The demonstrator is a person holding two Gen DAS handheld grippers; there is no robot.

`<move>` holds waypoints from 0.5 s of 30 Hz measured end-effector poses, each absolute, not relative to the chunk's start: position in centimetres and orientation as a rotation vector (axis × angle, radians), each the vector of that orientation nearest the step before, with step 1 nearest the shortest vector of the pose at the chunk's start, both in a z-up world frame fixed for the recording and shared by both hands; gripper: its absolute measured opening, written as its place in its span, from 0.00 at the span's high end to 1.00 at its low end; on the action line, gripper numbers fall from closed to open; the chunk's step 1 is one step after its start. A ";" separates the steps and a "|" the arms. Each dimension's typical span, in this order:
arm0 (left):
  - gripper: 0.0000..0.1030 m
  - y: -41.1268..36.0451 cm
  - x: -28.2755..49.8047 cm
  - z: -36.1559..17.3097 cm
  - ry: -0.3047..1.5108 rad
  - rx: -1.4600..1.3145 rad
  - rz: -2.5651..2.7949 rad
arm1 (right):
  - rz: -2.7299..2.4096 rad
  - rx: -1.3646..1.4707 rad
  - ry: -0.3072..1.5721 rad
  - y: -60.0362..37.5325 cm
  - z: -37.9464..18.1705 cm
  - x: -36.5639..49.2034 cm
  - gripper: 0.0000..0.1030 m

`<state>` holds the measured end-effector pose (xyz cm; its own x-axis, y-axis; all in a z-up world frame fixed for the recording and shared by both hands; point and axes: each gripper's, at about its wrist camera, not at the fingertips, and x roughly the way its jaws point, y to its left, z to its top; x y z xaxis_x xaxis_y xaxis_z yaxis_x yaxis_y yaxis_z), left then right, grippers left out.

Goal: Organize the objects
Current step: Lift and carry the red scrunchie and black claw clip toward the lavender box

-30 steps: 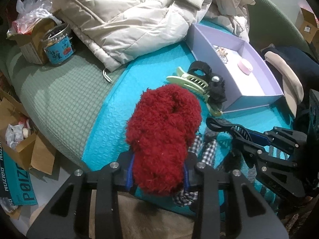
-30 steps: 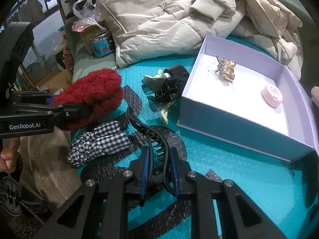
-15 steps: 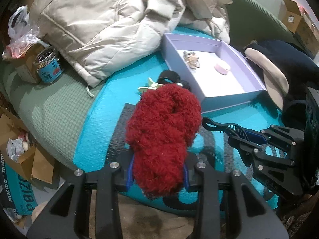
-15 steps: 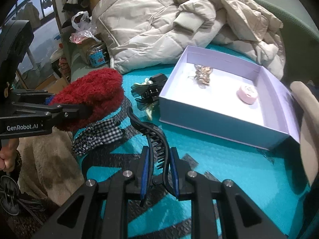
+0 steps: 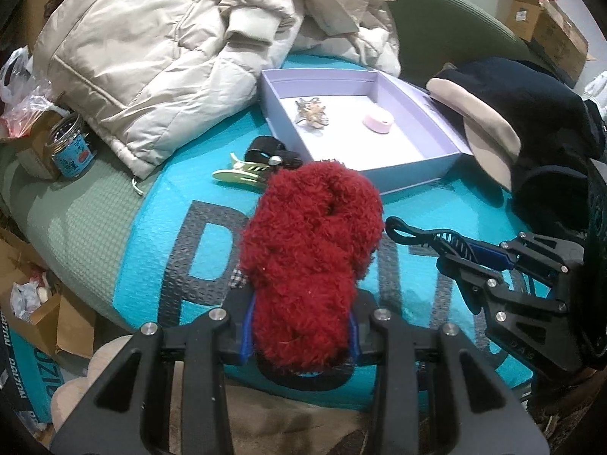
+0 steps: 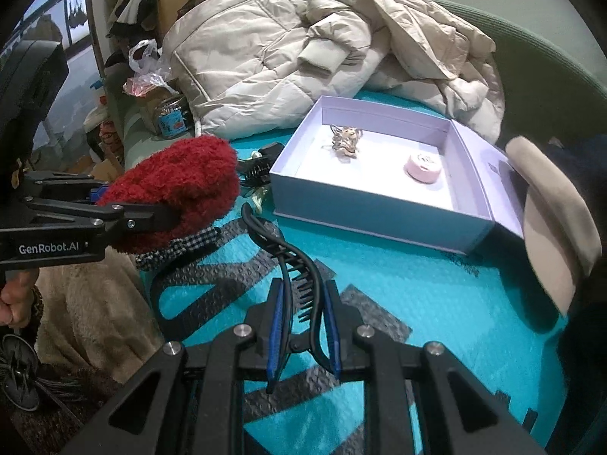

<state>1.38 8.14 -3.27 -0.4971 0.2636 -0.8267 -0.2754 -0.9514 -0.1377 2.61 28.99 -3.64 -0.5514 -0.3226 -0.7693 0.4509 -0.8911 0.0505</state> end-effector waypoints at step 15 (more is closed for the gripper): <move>0.67 10.8 2.4 -2.4 0.067 -1.356 2.463 | -2.479 1.136 0.190 31.2 -2.6 3.6 0.82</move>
